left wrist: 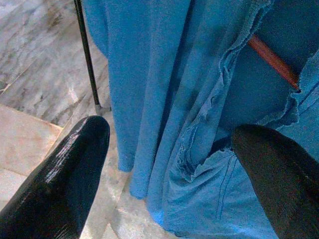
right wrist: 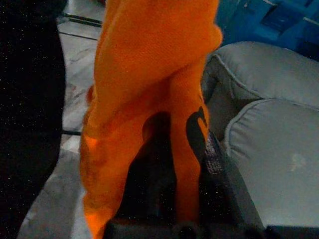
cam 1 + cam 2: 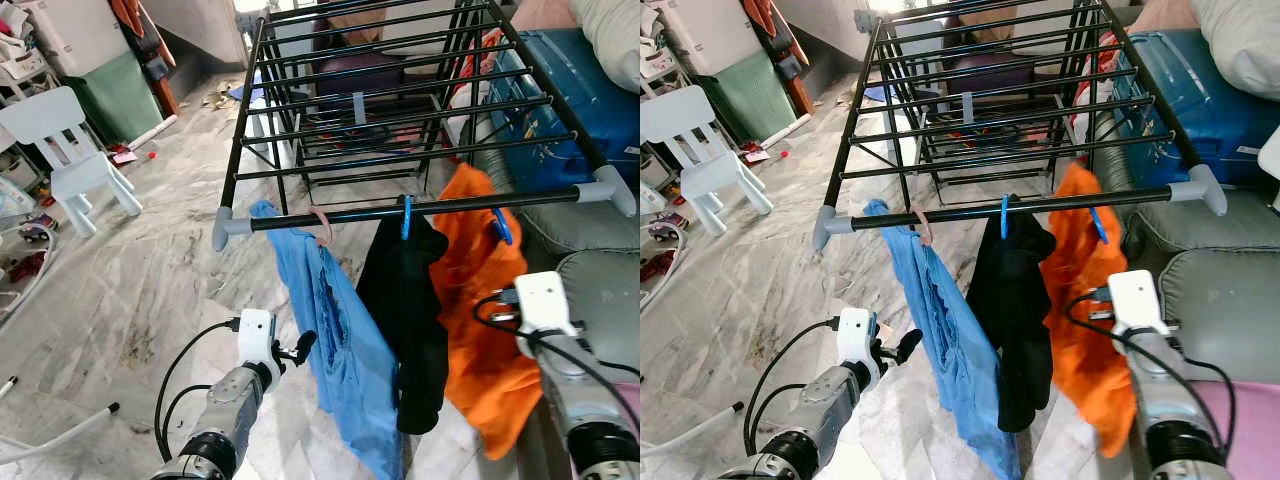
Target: Hang hanger
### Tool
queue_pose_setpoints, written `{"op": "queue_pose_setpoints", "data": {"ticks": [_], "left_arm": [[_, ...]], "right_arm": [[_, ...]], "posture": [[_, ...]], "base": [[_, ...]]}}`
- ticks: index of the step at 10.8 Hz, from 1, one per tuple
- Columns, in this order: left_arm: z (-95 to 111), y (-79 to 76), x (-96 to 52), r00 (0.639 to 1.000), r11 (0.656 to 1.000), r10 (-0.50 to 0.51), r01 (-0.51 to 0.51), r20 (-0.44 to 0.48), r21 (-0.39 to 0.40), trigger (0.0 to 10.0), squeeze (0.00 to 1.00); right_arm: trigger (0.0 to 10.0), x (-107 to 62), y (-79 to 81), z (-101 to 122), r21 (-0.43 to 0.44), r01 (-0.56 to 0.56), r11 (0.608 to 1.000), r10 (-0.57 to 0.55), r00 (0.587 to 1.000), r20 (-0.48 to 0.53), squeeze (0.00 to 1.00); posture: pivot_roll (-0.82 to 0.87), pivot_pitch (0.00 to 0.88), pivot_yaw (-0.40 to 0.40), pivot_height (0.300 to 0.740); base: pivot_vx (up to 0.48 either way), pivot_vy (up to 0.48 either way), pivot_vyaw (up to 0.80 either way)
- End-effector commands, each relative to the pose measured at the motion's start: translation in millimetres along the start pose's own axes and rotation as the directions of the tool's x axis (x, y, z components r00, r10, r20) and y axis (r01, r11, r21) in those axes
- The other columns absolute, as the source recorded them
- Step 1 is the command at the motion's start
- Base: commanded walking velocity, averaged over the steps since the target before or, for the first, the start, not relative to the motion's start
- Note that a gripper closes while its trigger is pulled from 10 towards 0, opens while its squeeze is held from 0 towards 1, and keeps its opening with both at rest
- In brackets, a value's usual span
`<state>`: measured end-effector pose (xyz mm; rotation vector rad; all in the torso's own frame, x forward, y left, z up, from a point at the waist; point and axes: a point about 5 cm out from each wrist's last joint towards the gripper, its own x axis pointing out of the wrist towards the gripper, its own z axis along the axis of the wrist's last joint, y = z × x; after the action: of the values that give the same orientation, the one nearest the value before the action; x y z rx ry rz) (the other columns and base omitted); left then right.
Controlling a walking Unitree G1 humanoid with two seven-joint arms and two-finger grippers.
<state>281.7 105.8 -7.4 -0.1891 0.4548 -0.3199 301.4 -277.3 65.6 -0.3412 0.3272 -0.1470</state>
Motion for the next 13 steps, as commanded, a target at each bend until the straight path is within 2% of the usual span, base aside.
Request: {"op": "queue_pose_setpoints", "data": {"ticks": [1,3,5,6,7,8,10,13], "left_arm": [[-0.8,6.0,-2.2,1.0,1.0,0.018,-0.018,-0.008,0.012,10.0,0.0],[-2.7,5.9,-2.9,1.0,1.0,0.019,-0.019,-0.014,0.014,10.0,0.0],[-3.2,3.6,-1.9,1.0,1.0,0.007,-0.007,-0.025,0.021,10.0,0.0],[-2.8,2.6,-1.2,1.0,1.0,0.0,0.0,-0.029,0.025,10.0,0.0],[-2.8,0.5,-0.3,0.999,0.999,-0.012,0.013,-0.036,0.03,10.0,0.0],[-3.0,-1.8,0.5,0.999,0.999,-0.021,0.022,-0.04,0.034,10.0,0.0],[-1.6,-4.9,2.1,0.999,0.999,-0.029,0.031,-0.04,0.036,10.0,0.0],[-3.4,-1.1,0.3,0.999,0.999,-0.015,0.016,-0.045,0.038,10.0,0.0]], "right_arm": [[10.0,2.3,-2.9,23.3,0.015,0.008,1.0,-0.009,0.995,0.099,0.0],[10.0,-14.9,5.7,-12.1,0.016,-0.001,1.0,0.0,1.0,0.026,0.0],[10.0,-31.5,11.1,-30.0,0.054,0.022,0.998,-0.023,1.0,0.017,0.0],[10.0,-37.5,9.1,-27.2,0.073,0.047,0.996,-0.051,0.998,0.048,0.0],[10.0,-40.9,5.0,-10.1,0.092,0.064,0.994,-0.075,0.99,0.121,0.0],[10.0,-39.8,0.7,-2.7,0.083,0.079,0.993,-0.09,0.986,0.142,0.0],[10.0,-29.9,-10.7,14.9,0.068,0.102,0.992,-0.112,0.981,0.161,0.0],[10.0,-11.6,-20.3,34.2,0.059,0.07,0.996,-0.077,0.989,0.128,0.0]], "posture": [[-0.14,0.0,0.149,0.74],[-0.15,0.001,0.153,0.74],[-0.17,0.012,0.165,0.74],[-0.18,0.016,0.172,0.74],[-0.2,0.021,0.182,0.74],[-0.2,0.021,0.185,0.74],[-0.2,0.019,0.187,0.74],[-0.18,0.017,0.179,0.74]], "base": [[0.0,0.0,0.0],[0.0,0.0,0.0],[0.0,0.0,0.0],[0.0,0.0,0.0],[0.0,0.0,0.0],[0.0,0.0,0.0],[0.0,0.0,0.0],[0.0,0.0,0.0]]}}
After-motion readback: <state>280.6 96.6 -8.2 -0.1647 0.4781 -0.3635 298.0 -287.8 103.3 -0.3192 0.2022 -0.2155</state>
